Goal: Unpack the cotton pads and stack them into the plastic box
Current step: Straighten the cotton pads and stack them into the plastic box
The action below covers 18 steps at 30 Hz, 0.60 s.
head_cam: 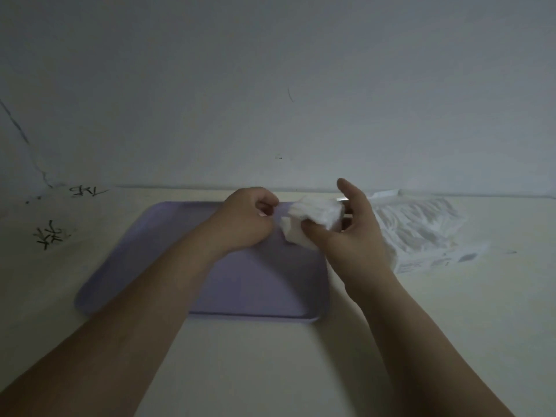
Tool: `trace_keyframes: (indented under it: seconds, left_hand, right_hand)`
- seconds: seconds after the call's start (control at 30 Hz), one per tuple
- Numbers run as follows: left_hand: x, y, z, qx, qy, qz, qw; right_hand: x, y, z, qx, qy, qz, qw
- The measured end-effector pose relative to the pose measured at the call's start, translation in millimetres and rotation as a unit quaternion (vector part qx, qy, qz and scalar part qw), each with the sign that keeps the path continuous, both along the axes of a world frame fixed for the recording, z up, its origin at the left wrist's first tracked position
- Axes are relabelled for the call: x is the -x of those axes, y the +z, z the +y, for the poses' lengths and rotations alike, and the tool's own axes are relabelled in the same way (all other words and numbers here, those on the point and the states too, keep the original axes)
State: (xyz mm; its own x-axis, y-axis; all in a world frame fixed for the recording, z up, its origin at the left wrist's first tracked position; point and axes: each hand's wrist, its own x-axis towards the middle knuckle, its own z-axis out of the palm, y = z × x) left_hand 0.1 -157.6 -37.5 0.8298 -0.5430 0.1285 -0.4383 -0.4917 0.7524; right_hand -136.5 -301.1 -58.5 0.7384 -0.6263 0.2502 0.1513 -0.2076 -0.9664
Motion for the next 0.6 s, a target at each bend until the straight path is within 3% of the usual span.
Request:
trace_keyframes:
  seconds: [0.1,0.27,0.47,0.6]
  left_hand:
    - [-20.7,-19.4,-24.9,-0.094,0.012,-0.084,0.992]
    - [-26.7,-24.2,-48.4,-0.180,-0.018,-0.078,0.980]
    - [-20.1,-19.6,-39.5,-0.213,-0.068,-0.017,0.974]
    - [0.3,-12.9,-18.4,-0.208,-0.083,-0.025,0.974]
  right_hand:
    - [-0.5,-2.6,2.4,0.044,-0.053,0.023,0.997]
    - [0.0,-7.7,0.7,0.065,-0.086,0.053,0.993]
    - [-1.5,-9.6,0.1,0.013,-0.090,0.060,0.994]
    - [-3.2,-9.5,2.4,0.009,-0.078,0.041,0.996]
